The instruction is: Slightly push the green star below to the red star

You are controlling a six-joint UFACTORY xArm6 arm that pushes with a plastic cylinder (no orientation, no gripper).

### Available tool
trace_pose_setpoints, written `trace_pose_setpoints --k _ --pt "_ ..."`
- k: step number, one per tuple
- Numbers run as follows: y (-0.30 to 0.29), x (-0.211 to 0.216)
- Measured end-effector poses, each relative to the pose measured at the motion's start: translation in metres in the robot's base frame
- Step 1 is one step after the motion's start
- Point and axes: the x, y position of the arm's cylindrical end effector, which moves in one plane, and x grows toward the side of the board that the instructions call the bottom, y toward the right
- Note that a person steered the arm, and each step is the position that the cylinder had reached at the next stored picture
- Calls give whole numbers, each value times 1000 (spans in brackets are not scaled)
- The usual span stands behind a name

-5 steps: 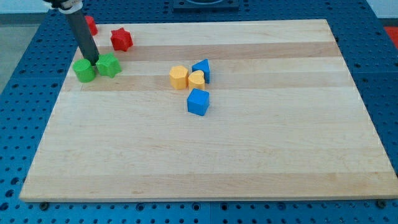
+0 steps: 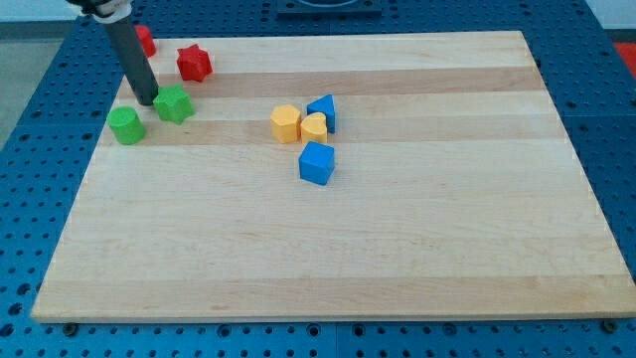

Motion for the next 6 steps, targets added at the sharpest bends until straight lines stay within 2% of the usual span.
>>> trace_pose_setpoints --k 1,6 --pt "0 -11" --pt "42 -11"
